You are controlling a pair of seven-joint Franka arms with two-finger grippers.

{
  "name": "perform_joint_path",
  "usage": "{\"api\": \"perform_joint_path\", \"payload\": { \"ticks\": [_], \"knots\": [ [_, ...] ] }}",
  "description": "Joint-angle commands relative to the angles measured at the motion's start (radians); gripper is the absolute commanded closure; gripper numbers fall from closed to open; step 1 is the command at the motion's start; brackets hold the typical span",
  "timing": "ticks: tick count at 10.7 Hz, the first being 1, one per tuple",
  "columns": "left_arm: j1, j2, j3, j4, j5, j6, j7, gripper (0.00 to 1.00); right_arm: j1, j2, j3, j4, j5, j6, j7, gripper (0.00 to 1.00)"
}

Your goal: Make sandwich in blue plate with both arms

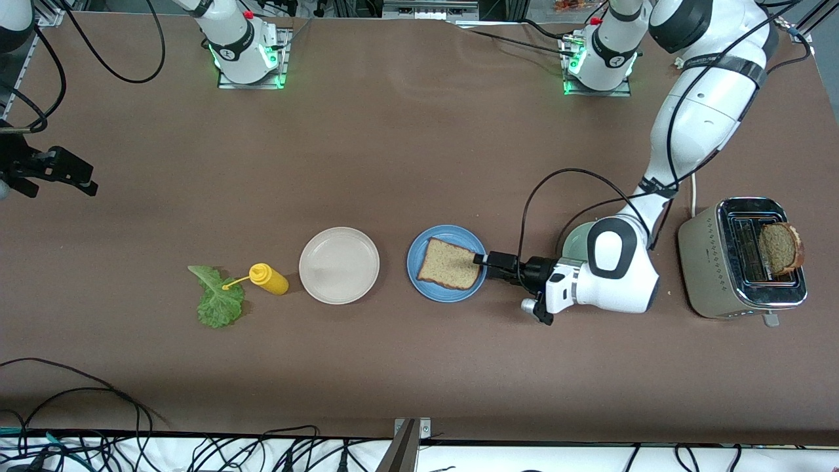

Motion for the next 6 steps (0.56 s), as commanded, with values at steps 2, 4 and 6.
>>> {"api": "perform_joint_path", "payload": {
  "ticks": [2, 4, 6],
  "knots": [
    [0.025, -0.096, 0.016, 0.001, 0.214, -0.018, -0.003, 0.00, 0.002, 0.003, 0.004, 0.017, -0.017, -0.018, 0.010, 0.00],
    [0.051, -0.163, 0.015, 0.002, 0.365, -0.085, -0.068, 0.00, 0.002, 0.003, 0.004, 0.017, -0.017, -0.018, 0.010, 0.00],
    [0.052, -0.266, 0.016, 0.002, 0.515, -0.179, -0.145, 0.00, 0.004, 0.003, 0.004, 0.016, -0.017, -0.018, 0.010, 0.00]
  ]
}}
